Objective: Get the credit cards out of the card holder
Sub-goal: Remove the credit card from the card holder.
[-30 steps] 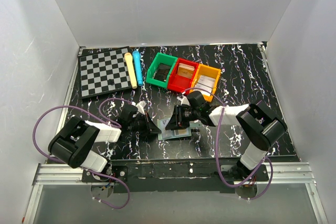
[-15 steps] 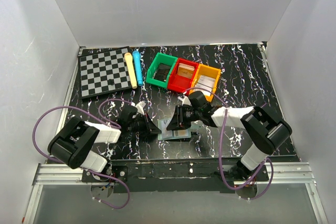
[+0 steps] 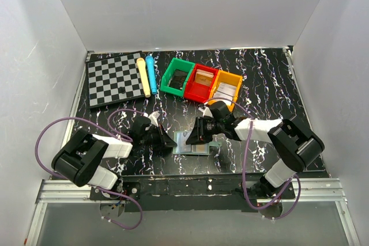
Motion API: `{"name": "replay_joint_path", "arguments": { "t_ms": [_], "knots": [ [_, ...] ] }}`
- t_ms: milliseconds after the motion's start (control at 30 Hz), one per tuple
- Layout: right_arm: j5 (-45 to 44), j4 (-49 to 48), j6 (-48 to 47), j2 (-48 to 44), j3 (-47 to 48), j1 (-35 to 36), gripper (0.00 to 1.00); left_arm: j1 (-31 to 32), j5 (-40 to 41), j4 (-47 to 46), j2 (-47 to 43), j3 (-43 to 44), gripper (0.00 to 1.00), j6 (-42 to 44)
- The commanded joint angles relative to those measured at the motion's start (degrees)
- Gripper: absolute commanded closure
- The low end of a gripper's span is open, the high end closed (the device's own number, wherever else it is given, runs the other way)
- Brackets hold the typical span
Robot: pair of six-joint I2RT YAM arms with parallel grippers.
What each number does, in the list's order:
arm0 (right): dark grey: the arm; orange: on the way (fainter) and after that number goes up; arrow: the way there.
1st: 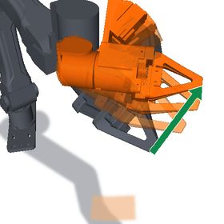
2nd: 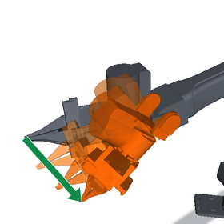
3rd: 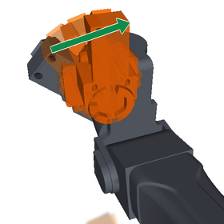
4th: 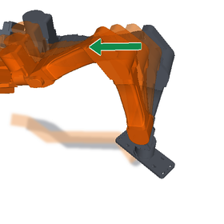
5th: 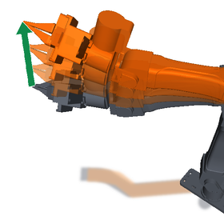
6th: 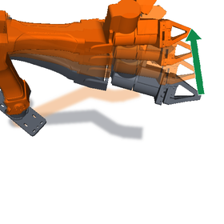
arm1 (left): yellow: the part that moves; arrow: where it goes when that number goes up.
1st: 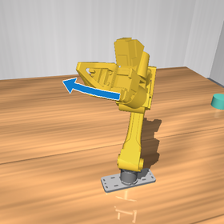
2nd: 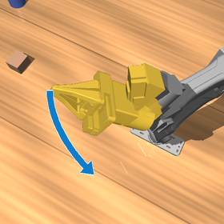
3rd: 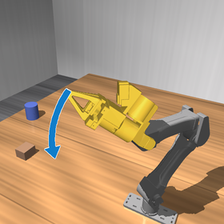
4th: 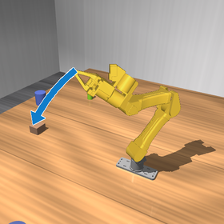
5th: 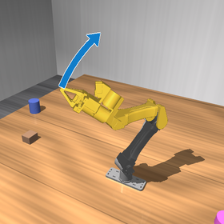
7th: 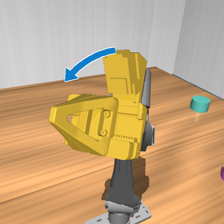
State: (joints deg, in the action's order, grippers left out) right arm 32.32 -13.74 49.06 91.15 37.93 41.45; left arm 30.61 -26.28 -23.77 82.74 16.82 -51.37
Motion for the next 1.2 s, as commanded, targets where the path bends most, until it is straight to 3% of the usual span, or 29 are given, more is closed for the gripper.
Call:
{"name": "replay_joint_path", "arguments": {
  "t_ms": [0, 900, 1167],
  "knots": [
    [0.7, -1.2, -0.9, -2.6, -0.2, -0.4, 0.68, 0.3, 2.6, 4.1, 0.0, -1.4, 1.00, 1.0],
    [0.3, -0.1, -1.5, -3.8, -1.4, -1.7, 0.71, 0.3, 3.1, 4.2, 0.0, -1.8, 1.00, 1.1],
    [-0.1, 1.2, -1.8, -3.6, -0.9, -1.8, 0.80, 0.3, 2.6, 4.2, -0.3, -1.5, 1.00, 1.1]
  ]
}}
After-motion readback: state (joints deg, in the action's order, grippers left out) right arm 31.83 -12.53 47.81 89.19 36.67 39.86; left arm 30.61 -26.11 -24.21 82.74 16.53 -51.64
